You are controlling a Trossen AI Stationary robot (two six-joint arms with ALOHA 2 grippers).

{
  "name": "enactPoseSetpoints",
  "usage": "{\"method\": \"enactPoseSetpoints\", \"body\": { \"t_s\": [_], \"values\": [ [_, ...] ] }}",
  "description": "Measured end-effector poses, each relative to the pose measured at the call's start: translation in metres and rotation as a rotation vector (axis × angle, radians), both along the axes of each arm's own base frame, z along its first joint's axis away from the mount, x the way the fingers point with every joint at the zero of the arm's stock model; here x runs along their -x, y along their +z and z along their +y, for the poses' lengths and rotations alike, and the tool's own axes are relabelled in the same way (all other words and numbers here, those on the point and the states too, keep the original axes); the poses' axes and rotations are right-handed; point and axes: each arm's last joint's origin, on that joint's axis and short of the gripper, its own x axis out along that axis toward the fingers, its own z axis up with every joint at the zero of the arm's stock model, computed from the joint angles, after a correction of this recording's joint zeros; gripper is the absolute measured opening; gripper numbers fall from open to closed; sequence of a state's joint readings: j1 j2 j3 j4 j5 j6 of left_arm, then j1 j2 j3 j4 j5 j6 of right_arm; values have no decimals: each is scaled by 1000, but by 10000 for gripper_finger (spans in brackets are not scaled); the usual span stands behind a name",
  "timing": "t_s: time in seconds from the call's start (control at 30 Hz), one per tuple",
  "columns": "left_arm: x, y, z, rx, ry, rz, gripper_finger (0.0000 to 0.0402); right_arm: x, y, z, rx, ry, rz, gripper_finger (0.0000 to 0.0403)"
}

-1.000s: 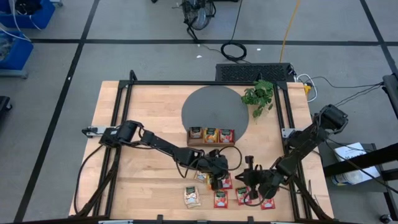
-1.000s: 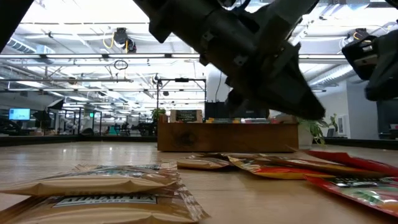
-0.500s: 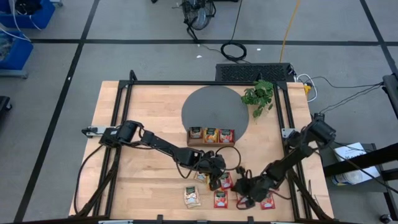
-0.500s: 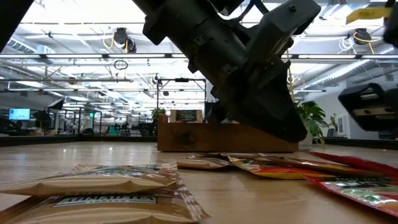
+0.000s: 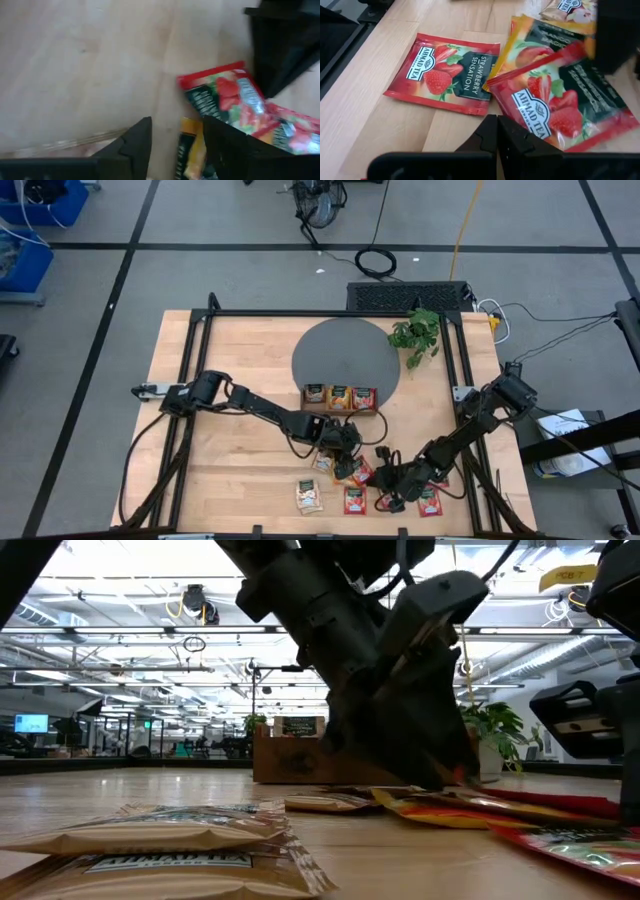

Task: Pick & Place Tea
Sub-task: Put the red tea bag into the right wooden organizer

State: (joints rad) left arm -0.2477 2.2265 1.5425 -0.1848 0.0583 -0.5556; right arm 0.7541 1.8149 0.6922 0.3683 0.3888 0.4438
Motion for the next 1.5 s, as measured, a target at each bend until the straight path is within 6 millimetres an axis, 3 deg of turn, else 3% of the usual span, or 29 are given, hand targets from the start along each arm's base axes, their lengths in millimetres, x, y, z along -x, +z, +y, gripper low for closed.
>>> {"method": "enactPoseSetpoints", "body": {
  "t_s": [0.23,0.9,1.5],
  "values": [
    [2,0,-8,3,-20,-2,195,-1,-3,-7,1,-19,6,0],
    [1,-1,2,59,-42,33,196,-1,-4,-8,-1,-26,5,0],
    [-2,-8,-3,61,-43,10,193,-5,-4,-12,9,-42,4,0]
  ]
}}
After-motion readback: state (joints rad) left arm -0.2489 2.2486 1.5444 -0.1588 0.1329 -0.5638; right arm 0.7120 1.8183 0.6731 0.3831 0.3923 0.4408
